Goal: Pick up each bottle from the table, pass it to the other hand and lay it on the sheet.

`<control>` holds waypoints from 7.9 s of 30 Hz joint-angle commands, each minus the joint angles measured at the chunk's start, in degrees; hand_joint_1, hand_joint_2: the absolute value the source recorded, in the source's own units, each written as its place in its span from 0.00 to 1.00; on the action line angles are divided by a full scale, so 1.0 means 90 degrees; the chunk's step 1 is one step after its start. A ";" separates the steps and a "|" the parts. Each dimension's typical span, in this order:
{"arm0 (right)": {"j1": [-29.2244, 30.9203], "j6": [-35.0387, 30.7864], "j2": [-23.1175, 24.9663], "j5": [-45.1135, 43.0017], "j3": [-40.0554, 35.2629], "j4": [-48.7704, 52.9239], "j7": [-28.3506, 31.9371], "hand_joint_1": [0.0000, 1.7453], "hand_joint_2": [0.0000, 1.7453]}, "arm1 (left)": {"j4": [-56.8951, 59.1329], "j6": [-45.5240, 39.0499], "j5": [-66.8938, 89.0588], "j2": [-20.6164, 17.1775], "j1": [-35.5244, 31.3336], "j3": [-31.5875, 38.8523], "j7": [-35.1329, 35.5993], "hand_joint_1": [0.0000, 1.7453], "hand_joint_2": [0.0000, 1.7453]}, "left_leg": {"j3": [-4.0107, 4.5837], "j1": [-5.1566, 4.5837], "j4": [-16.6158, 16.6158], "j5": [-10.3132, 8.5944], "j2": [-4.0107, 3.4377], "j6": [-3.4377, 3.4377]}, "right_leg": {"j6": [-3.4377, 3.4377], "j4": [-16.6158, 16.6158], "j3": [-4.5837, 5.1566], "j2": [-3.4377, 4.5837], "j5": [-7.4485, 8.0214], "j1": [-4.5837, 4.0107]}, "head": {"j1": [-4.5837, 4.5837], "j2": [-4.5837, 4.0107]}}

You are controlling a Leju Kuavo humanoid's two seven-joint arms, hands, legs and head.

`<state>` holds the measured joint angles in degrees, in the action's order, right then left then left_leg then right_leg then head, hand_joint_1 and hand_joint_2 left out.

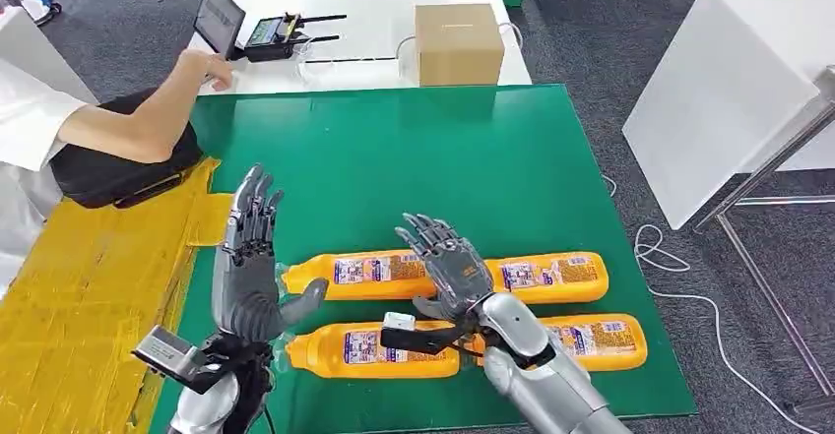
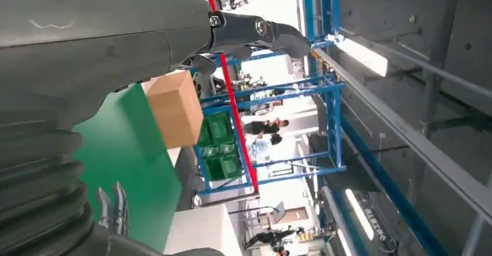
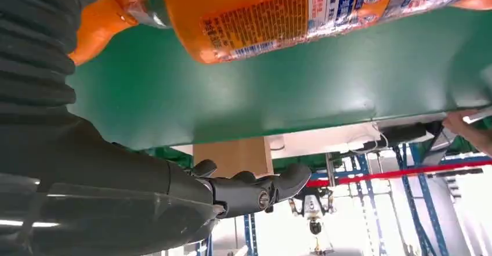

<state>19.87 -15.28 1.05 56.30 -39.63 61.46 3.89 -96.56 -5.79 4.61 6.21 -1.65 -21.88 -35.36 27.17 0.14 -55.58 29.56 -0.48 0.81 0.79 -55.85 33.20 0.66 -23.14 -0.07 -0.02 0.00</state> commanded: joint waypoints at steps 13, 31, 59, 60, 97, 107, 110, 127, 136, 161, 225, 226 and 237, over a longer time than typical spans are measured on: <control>0.1088 0.0252 0.1011 -0.0524 -0.0119 -0.2151 -0.0437 0.00 1.00 | 0.0720 0.0104 -0.0042 0.0064 -0.0391 -0.0295 0.0102 0.00 1.00 | -0.0017 0.0003 0.0004 0.0000 0.0000 -0.0005 | 0.0004 0.0004 -0.0010 -0.0002 0.0002 -0.0004 | 0.0000 0.0000; 0.1488 0.0150 0.1402 -0.0432 -0.0137 -0.2841 -0.0957 0.00 1.00 | 0.0510 0.0440 -0.0296 0.0193 -0.0351 -0.0221 -0.0167 0.00 1.00 | -0.0011 0.0003 0.0001 0.0000 0.0003 -0.0003 | 0.0003 0.0001 -0.0004 -0.0004 0.0001 -0.0003 | 0.0000 0.0000; 0.2118 0.1782 0.1596 0.0137 -0.0966 -0.4386 -0.1524 0.03 1.00 | 0.0762 0.0523 -0.0488 0.0255 -0.0444 -0.0158 -0.0124 0.00 1.00 | -0.0025 0.0004 0.0009 -0.0003 0.0014 -0.0004 | 0.0004 0.0010 -0.0019 -0.0016 0.0000 -0.0005 | 0.0000 0.0000; 0.2118 0.1782 0.1596 0.0137 -0.0966 -0.4386 -0.1524 0.06 1.00 | 0.0762 0.0523 -0.0488 0.0255 -0.0444 -0.0158 -0.0124 0.00 1.00 | -0.0023 0.0002 0.0007 -0.0003 0.0015 -0.0003 | 0.0004 0.0007 -0.0016 -0.0016 -0.0001 -0.0003 | 0.0000 0.0000; -0.0780 -0.2747 0.1357 -0.1206 0.3114 0.1116 0.1856 1.00 1.00 | 0.0444 -0.0094 -0.0318 0.0218 -0.0048 -0.0312 -0.0236 0.00 1.00 | -0.0009 0.0005 0.0001 0.0002 0.0040 -0.0001 | 0.0005 0.0009 -0.0015 -0.0035 -0.0007 -0.0004 | 0.0000 0.0000; -0.1135 -0.2400 0.1085 -0.3167 0.3055 0.1071 0.1714 1.00 1.00 | 0.0419 -0.0481 -0.0872 0.0394 0.0042 0.0198 0.0230 0.00 1.00 | -0.0013 0.0001 0.0007 0.0004 0.0013 0.0000 | 0.0004 0.0012 -0.0016 -0.0014 -0.0003 0.0002 | 0.0000 0.0000; -0.1134 -0.2309 0.1064 -0.3443 0.3076 0.0982 0.1793 1.00 1.00 | 0.0473 -0.0464 -0.1000 0.0406 0.0007 0.0230 0.0298 0.00 1.00 | -0.0013 0.0001 0.0005 0.0001 0.0027 0.0001 | 0.0005 0.0012 -0.0015 -0.0026 -0.0003 -0.0001 | 0.0002 0.0000; -0.0745 -0.0786 0.1012 -0.4200 0.1618 0.0180 0.1985 1.00 1.00 | 0.1515 0.0150 -0.1002 -0.0044 -0.0642 -0.0339 0.1007 0.00 1.00 | -0.0019 0.0004 0.0013 0.0000 0.0007 -0.0004 | 0.0003 0.0017 -0.0020 -0.0008 0.0002 -0.0005 | 0.0000 0.0000; -0.0139 -0.0680 0.1208 -0.3878 0.0933 -0.0779 0.1751 1.00 1.00 | 0.1755 0.0461 -0.0976 -0.0099 -0.0880 -0.0572 0.1030 0.00 1.00 | -0.0019 0.0005 0.0010 0.0000 -0.0002 -0.0004 | 0.0004 0.0015 -0.0017 0.0001 0.0006 -0.0006 | 0.0000 0.0000; -0.0023 -0.1039 0.1369 -0.2606 -0.0461 -0.1432 0.1875 1.00 1.00 | 0.2169 0.0910 -0.1397 -0.0002 -0.1108 -0.0465 0.1084 0.00 1.00 | -0.0009 0.0001 0.0004 -0.0001 0.0015 -0.0002 | 0.0003 0.0007 -0.0006 -0.0016 -0.0002 -0.0006 | 0.0000 0.0000; -0.1697 0.0065 0.0036 -0.5183 0.1240 0.3548 0.2066 0.00 1.00 | 0.5536 -0.3801 0.9488 -0.2291 -0.3372 -0.1652 0.5577 1.00 1.00 | -0.0023 0.0001 0.0007 -0.0014 0.0048 -0.0006 | 0.0001 0.0005 -0.0016 -0.0055 -0.0007 -0.0008 | -0.0020 0.0000; -0.1704 0.0093 0.0030 -0.5174 0.1237 0.3571 0.2058 0.00 1.00 | 0.5884 -0.3605 0.9488 -0.2187 -0.3461 -0.1410 0.5423 1.00 1.00 | -0.0028 0.0004 0.0015 -0.0021 0.0065 -0.0008 | 0.0003 0.0018 -0.0027 -0.0066 -0.0002 -0.0014 | -0.0015 0.0000; -0.1745 0.0239 0.0018 -0.5033 0.1229 0.3775 0.2013 0.00 1.00 | 0.7839 -0.2647 0.9045 -0.2034 -0.4065 0.0281 0.4748 1.00 1.00 | -0.0011 0.0005 0.0000 -0.0019 0.0008 -0.0019 | 0.0001 -0.0008 -0.0005 -0.0013 0.0001 -0.0010 | -0.0017 0.0000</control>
<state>3.20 -13.42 2.62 10.95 -29.33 95.43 22.56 -40.54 -30.47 86.97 -13.09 -32.31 -24.52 8.46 27.10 0.15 -55.58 29.38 -0.48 0.67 0.77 -55.94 33.22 0.63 -23.12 -0.13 -0.18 0.00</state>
